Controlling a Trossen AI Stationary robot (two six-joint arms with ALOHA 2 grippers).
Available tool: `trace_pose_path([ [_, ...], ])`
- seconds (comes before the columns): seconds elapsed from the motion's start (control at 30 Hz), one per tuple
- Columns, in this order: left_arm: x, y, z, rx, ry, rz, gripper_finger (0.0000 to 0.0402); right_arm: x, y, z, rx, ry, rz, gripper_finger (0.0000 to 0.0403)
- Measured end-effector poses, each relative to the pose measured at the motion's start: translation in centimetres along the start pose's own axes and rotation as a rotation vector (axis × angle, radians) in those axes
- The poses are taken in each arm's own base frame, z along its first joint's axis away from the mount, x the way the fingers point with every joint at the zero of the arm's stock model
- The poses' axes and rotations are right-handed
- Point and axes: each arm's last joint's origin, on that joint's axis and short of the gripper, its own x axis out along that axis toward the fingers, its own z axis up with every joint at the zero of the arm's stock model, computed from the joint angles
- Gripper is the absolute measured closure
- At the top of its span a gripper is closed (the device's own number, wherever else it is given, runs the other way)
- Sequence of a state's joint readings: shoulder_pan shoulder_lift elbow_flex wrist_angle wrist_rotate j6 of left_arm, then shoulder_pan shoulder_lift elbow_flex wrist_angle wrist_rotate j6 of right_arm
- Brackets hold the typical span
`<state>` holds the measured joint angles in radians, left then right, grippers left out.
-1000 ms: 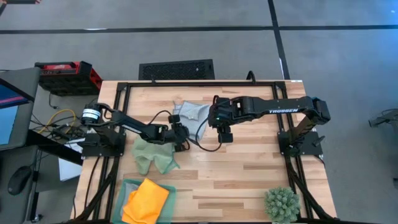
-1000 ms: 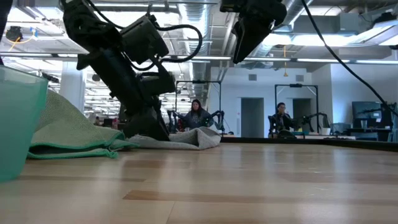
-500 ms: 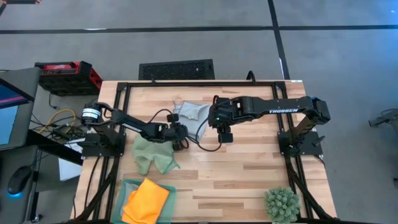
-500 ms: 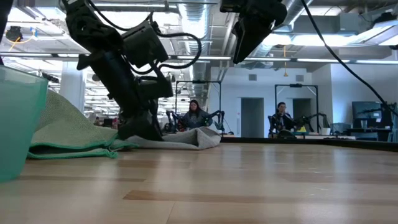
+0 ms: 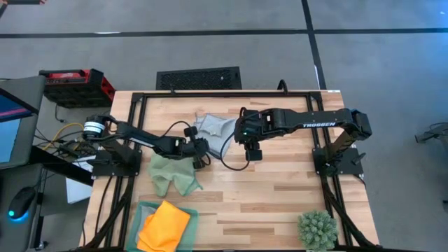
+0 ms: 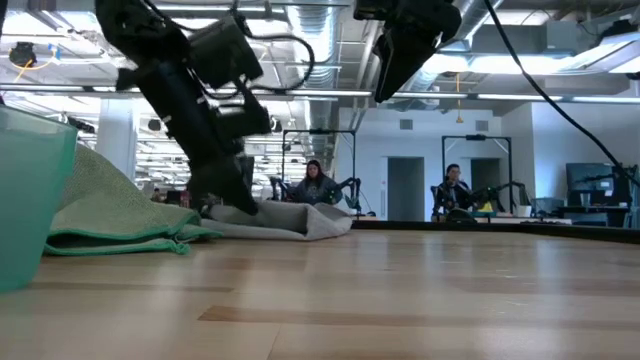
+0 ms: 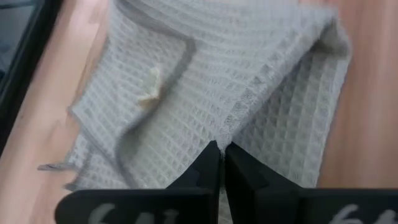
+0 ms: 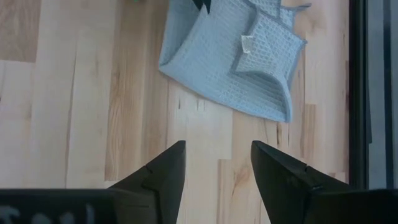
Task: Fold microfiber towels
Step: Fold the gray microfiber cloth
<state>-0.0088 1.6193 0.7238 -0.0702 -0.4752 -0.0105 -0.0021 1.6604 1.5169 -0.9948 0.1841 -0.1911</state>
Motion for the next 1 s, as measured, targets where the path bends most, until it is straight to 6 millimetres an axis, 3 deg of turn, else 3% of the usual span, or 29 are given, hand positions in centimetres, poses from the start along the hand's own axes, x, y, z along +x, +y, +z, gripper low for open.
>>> trace_pose_path([
  [0.27,-2.4,-0.7,-0.2,-0.081,0.014,-0.029,0.0401,0.0,0.0,0.0,0.001,-0.002,0.0,0.0198],
  [0.53,-3.2,-2.7,-1.0,-0.127,0.054,-0.073,0.0401,0.0,0.0,0.1,0.009,-0.008,-0.001,0.0198],
  [1.0,-3.0,-3.2,-1.2,-0.164,0.091,-0.167,0.0373,0.0,0.0,0.1,0.009,-0.008,-0.001,0.0198],
])
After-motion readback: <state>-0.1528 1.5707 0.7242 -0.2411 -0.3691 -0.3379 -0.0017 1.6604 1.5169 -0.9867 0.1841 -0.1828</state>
